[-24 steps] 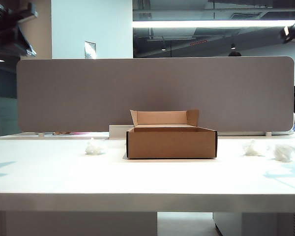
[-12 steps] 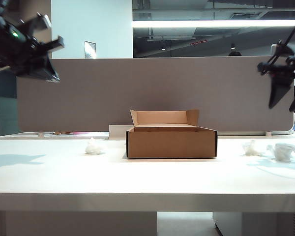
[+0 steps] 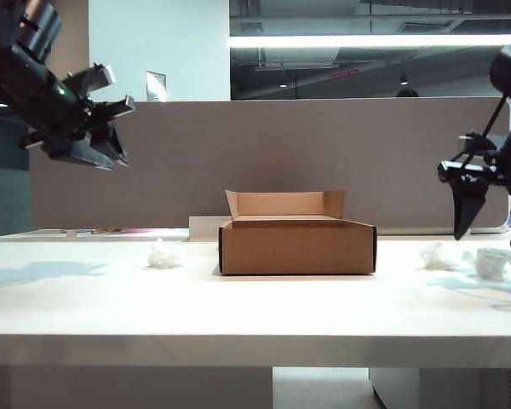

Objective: Pick up all the paper balls on the table and put them in the paper box.

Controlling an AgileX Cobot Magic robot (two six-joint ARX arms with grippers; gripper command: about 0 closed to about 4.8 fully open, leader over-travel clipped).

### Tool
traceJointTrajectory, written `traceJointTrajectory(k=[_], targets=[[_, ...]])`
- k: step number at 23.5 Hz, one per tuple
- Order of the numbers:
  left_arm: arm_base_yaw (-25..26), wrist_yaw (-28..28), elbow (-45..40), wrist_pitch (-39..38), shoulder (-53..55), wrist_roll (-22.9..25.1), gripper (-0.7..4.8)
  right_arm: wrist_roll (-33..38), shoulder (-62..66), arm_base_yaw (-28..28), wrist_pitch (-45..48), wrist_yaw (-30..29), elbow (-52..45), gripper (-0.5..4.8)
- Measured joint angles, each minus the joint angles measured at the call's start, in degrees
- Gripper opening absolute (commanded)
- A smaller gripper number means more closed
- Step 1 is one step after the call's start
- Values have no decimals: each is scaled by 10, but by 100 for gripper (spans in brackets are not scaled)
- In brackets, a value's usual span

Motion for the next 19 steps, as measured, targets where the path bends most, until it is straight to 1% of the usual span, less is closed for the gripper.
traceJointTrajectory(k=[6,7,8,9,10,12,13,16,19], targets=[[-3,0,0,-6,9,0,125,0,26,0,9,6,0,383],[-3,0,0,-5,9,0,125,0,31,0,10,7,0,361],[-4,0,0,-5,9,0,125,0,37,0,10,9,0,330],[-4,0,0,-5,9,0,125,0,42,0,9,12,0,276],[-4,0,0,-5,9,0,125,0,45,0,9,15,0,195],[-4,0,0,-5,9,0,125,-1,47,0,9,19,0,89],[-4,0,0,-5,9,0,125,-1,47,0,10,20,0,74],[-5,0,0,-5,9,0,125,-1,42,1,10,12,0,74],[-7,0,0,-3,9,0,125,1,26,11,10,-51,29,68]])
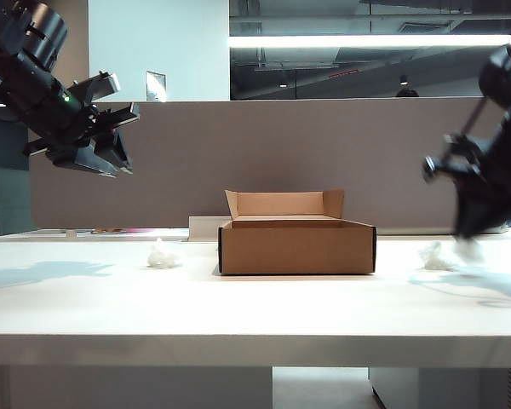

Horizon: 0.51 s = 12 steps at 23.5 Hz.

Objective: Pick up all the paper balls on the table and put them in the paper box.

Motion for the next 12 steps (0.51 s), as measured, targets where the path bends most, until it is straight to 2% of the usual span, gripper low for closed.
traceJointTrajectory(k=[4,9,12], targets=[[-2,0,0,1,0,0,125,1,-15,31,5,-43,43,48],[-2,0,0,5,0,0,125,2,-15,78,19,-55,85,48],[-2,0,0,5,0,0,125,2,-15,105,61,-55,86,38]])
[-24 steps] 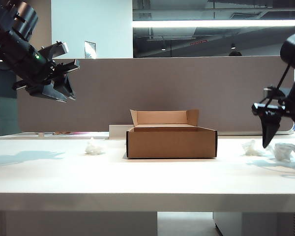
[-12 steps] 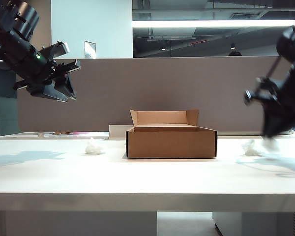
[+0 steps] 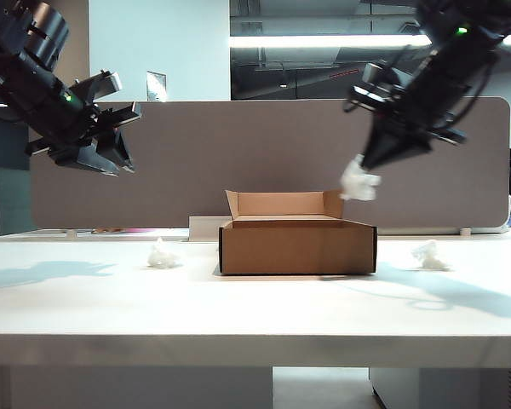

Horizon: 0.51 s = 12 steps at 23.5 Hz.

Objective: Pick up all the paper balls on the table and put them in the paper box.

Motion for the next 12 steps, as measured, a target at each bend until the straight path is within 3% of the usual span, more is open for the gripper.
traceJointTrajectory(k=[5,7,9,10,12], targets=[[0,0,0,4,0,0,125,0,17,54,101,1,1,57],[0,0,0,4,0,0,125,0,33,63,105,0,1,173],[0,0,0,4,0,0,126,0,39,62,97,0,0,402],[0,0,0,5,0,0,127,0,40,61,93,1,0,467],[-1,0,0,15,1,0,144,1,39,60,94,1,0,473]])
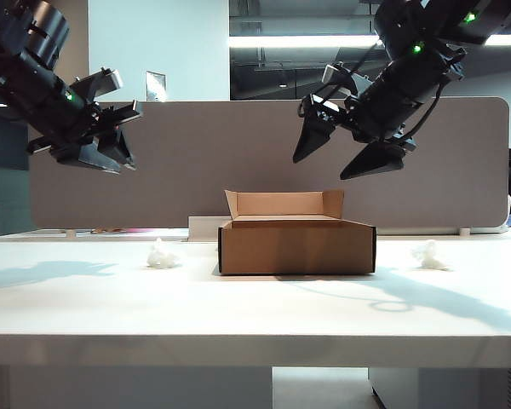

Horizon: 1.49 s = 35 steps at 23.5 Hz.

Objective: Pick up all the paper balls on the table and put them in the paper box.

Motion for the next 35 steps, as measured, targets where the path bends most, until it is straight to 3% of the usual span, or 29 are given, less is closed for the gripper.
traceJointTrajectory(k=[5,11,16,30,33,35], targets=[[-10,8,0,35,19,0,292,0,-7,0,-2,-19,-2,472],[-47,13,0,59,71,0,377,0,-40,0,-29,-37,-1,472],[-55,-41,0,82,117,0,377,0,-51,-1,-88,-37,-1,472],[-56,-43,5,75,156,0,355,0,-54,0,-134,-38,-1,472],[-56,-43,5,72,161,0,248,0,-54,0,-135,-38,-1,472],[-56,-43,5,70,161,0,147,0,-54,0,-135,-38,-1,472]])
